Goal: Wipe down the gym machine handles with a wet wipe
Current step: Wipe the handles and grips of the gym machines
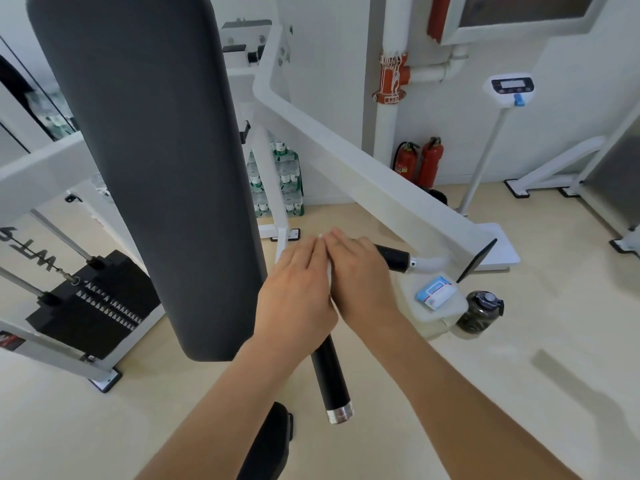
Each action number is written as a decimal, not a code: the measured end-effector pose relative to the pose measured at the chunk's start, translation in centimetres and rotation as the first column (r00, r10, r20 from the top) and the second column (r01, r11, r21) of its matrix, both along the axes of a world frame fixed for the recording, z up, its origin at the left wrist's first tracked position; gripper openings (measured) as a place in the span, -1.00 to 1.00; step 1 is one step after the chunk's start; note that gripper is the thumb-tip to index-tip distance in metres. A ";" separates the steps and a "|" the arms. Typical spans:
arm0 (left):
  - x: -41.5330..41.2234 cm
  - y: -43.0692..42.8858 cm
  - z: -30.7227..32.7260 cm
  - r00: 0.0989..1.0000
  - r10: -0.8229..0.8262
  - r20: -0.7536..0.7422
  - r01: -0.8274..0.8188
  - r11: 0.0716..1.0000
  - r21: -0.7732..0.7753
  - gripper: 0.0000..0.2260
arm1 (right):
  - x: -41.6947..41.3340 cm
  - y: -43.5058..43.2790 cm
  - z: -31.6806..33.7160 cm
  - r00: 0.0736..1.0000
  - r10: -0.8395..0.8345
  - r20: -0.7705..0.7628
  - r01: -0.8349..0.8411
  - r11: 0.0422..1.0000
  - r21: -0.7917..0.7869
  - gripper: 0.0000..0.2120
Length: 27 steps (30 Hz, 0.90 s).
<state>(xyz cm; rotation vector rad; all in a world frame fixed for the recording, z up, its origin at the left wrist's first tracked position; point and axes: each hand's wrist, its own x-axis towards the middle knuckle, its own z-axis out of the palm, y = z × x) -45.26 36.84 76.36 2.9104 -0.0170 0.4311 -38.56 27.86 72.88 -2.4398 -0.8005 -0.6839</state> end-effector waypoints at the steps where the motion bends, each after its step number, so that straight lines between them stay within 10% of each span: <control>1: 0.3 -0.2 0.0 1.000 -0.020 0.001 0.020 0.999 0.032 -0.42 | 0.2 -1.0 -0.1 1.000 -0.004 -0.015 0.004 1.000 -0.017 -0.69; 6: 1.4 -0.9 -0.3 0.997 -0.053 -0.062 0.061 0.990 0.123 -0.39 | -0.2 -7.3 -1.2 0.937 -0.328 -0.122 0.333 0.943 0.019 -0.73; 21: 3.3 -1.0 -0.5 0.979 -0.198 -0.047 0.201 0.976 0.083 -0.53 | 0.8 -5.0 0.4 0.922 -0.265 -0.283 0.257 0.964 -0.064 -0.74; 27: 3.8 -2.0 0.4 0.951 -0.310 -0.004 0.305 0.940 -0.152 -0.49 | -1.2 -7.7 -2.0 0.968 -0.249 -0.011 0.245 0.943 0.227 -0.73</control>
